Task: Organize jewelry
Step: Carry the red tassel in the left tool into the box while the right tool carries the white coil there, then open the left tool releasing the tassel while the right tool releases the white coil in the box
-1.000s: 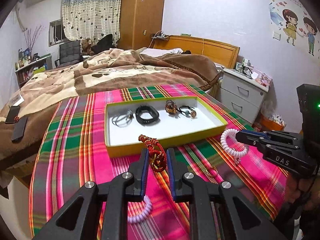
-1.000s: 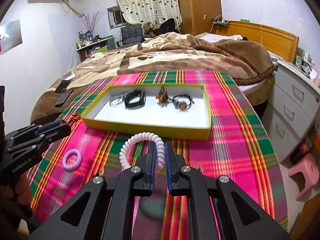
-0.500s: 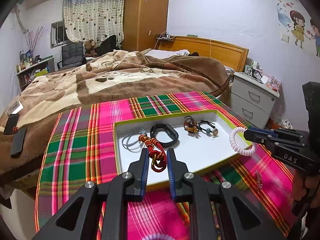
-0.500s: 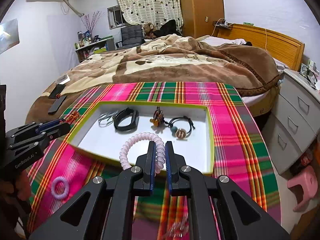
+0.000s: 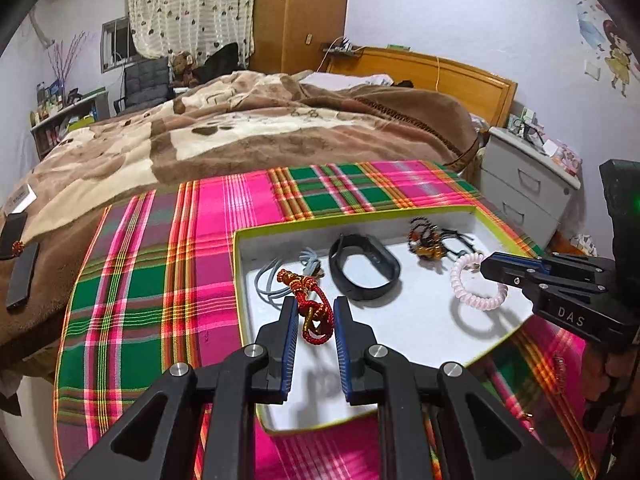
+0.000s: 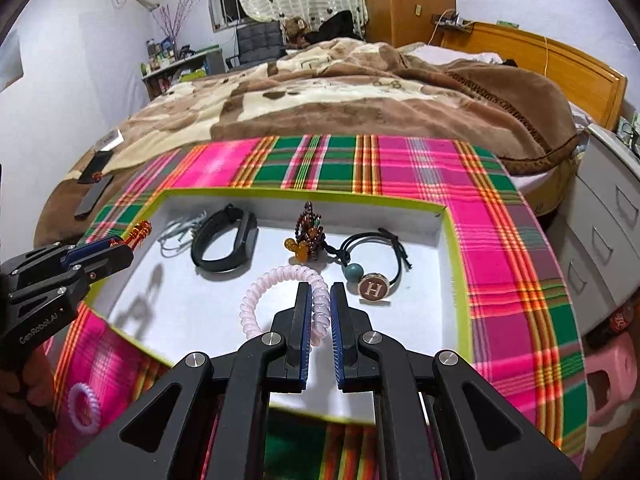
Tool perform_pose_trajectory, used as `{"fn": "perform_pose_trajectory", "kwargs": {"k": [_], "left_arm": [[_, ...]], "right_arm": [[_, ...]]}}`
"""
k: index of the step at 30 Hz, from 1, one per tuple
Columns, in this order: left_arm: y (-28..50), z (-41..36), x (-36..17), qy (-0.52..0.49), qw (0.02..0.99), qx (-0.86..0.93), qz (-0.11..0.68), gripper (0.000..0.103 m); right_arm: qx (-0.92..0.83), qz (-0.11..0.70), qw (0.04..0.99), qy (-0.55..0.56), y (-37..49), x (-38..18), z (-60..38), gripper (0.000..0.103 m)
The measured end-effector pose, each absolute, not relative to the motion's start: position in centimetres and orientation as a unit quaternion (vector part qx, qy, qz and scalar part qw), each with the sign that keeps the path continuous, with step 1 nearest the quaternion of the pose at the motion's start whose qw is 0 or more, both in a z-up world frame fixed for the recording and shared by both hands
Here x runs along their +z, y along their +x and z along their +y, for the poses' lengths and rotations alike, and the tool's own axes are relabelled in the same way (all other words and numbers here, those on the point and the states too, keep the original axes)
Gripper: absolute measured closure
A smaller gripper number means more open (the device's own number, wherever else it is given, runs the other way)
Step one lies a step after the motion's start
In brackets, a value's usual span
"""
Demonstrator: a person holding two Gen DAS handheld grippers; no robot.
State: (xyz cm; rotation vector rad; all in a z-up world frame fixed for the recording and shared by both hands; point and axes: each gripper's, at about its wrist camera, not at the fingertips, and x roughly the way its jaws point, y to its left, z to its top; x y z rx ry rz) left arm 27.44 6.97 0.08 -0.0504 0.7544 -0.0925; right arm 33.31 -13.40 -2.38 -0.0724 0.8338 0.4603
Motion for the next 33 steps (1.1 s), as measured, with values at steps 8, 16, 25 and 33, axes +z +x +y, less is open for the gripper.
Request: {"fn": "perform_pose_trajectory", "kwargs": {"k": [8, 16, 25, 33], "left_arm": [[29.1, 7.1, -1.4, -0.018, 0.917, -0.037, 0.397, 0.085], [29.9, 7.2, -2.0, -0.023, 0.912, -0.035, 0.408, 0.084], [30.0, 7.1, -2.0, -0.022, 0.911, -0.037, 0.410, 0.084], [28.9, 7.4, -1.2, -0.029, 0.917, -0.037, 0.397, 0.078]], "right_arm": [[0.218, 0.419, 0.880, -0.040, 34.7, -3.7, -12.6, 0.094], [0.212, 0.431, 0.876, -0.042, 35.5, -4.4, -12.6, 0.093], [0.209, 0.430, 0.877, -0.049, 35.3, -4.2, -12.5, 0.084], [0.214, 0.416, 0.883, -0.047, 34.1, -3.0, -12.9, 0.083]]}}
